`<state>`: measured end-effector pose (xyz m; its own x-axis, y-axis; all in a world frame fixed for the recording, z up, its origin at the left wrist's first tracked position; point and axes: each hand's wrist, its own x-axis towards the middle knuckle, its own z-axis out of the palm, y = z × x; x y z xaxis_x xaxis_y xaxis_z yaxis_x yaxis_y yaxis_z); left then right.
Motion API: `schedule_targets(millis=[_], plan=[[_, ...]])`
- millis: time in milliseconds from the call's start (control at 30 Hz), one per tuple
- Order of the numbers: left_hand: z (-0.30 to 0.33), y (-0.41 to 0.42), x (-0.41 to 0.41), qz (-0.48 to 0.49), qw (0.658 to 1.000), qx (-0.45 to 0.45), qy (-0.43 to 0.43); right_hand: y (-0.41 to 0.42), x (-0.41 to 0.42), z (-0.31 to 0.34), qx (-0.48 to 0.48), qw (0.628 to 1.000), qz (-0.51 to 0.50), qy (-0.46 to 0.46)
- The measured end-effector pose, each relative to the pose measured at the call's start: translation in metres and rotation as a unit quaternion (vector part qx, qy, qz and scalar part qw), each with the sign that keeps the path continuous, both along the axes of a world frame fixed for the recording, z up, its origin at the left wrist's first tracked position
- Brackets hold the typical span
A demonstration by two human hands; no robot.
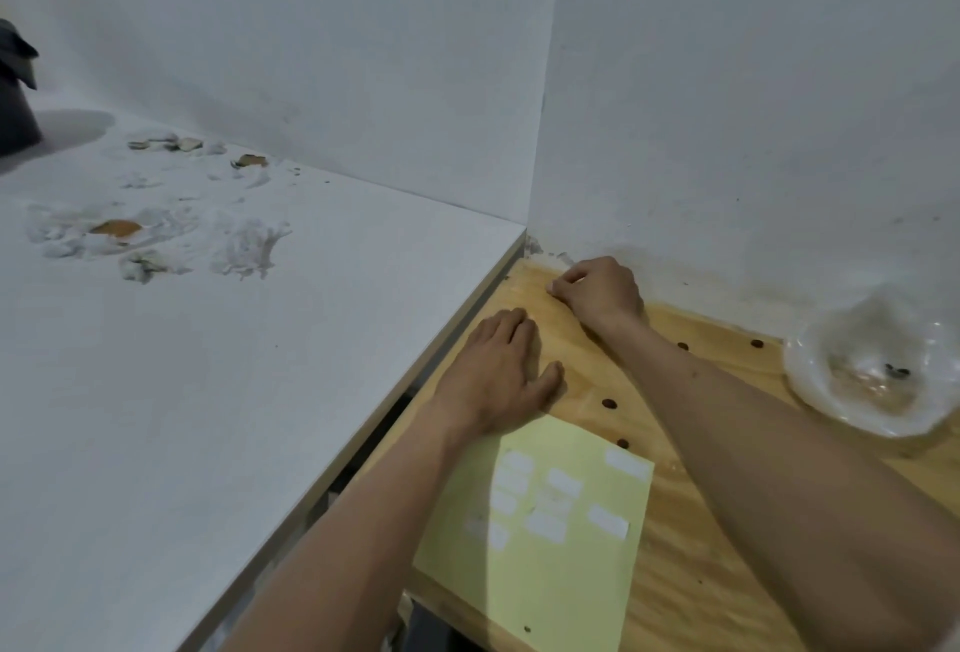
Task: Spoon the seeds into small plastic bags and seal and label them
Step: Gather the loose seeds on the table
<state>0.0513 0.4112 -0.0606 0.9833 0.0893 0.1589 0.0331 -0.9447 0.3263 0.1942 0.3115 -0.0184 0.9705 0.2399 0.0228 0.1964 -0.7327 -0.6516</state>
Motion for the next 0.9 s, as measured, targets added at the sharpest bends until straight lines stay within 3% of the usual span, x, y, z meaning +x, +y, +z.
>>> schedule_targets(millis=[100,133,167,233,300,333,367,433,467,600,900], plan=[[0.001,0.001,0.0,0.001,1.0,-0.005,0.002,-0.001,0.0,0.007,0.012,0.998,-0.003,0.057],[0.001,0.001,0.0,0.0,1.0,-0.003,-0.001,-0.003,0.001,0.011,0.056,0.993,-0.015,0.102],[0.001,0.002,0.0,0.0,1.0,-0.001,-0.005,-0.005,0.003,0.015,0.133,0.975,-0.031,0.175],[0.001,0.003,0.001,0.003,1.0,-0.002,-0.003,-0.015,0.006,0.024,0.288,0.897,-0.068,0.328],[0.002,0.004,0.0,0.004,1.0,-0.005,0.004,-0.035,0.001,0.031,0.323,0.86,-0.054,0.391],[0.004,0.004,0.001,0.003,1.0,-0.001,0.005,-0.045,-0.008,0.035,0.302,0.869,-0.037,0.39],[0.005,0.004,0.001,0.002,1.0,0.0,0.007,-0.056,-0.02,0.038,0.244,0.902,-0.011,0.355],[0.008,0.002,0.0,0.004,1.0,-0.004,0.013,-0.076,-0.05,0.042,0.09,0.972,0.051,0.21],[0.009,0.001,0.0,0.006,1.0,-0.006,0.018,-0.086,-0.063,0.041,0.048,0.984,0.08,0.151],[0.007,-0.001,-0.002,0.01,1.0,-0.003,0.025,-0.118,-0.097,0.027,0.04,0.978,0.169,0.118],[0.003,-0.001,-0.004,0.008,1.0,-0.002,0.026,-0.123,-0.103,0.001,0.047,0.992,0.107,0.042]])
